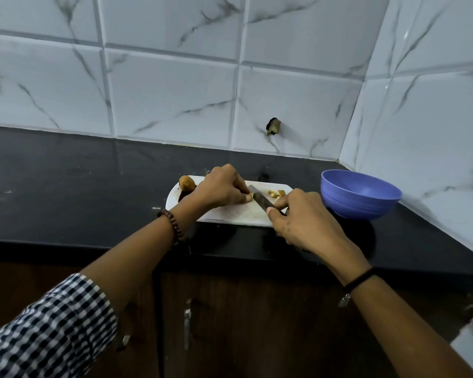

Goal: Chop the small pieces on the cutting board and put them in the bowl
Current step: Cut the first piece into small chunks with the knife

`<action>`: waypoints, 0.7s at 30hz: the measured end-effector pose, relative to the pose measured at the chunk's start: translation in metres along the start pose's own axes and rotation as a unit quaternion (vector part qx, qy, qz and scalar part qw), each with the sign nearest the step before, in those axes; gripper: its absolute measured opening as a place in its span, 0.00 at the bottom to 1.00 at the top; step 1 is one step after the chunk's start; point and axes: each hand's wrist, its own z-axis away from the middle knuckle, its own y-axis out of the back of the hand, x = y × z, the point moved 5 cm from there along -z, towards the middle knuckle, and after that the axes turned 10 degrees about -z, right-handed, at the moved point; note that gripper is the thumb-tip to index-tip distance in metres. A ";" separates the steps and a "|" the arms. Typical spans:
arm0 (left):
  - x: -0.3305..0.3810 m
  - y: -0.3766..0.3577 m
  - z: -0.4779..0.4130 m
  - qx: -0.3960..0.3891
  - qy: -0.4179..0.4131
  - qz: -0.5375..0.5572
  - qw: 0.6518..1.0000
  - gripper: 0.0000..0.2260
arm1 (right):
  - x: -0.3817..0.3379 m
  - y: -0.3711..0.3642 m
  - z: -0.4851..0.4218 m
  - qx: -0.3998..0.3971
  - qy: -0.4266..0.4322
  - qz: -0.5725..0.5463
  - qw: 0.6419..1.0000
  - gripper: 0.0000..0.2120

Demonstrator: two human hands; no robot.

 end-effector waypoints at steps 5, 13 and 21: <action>-0.001 -0.002 -0.001 0.030 0.043 0.007 0.999 0.05 | 0.005 0.003 0.001 0.018 -0.005 -0.024 1.000 0.13; -0.001 0.002 0.000 0.015 0.049 0.030 0.998 0.05 | -0.007 0.002 0.006 0.046 0.026 0.007 0.999 0.15; 0.001 0.001 0.000 0.021 0.051 0.010 0.998 0.05 | -0.016 -0.006 0.002 0.034 0.017 0.057 0.998 0.14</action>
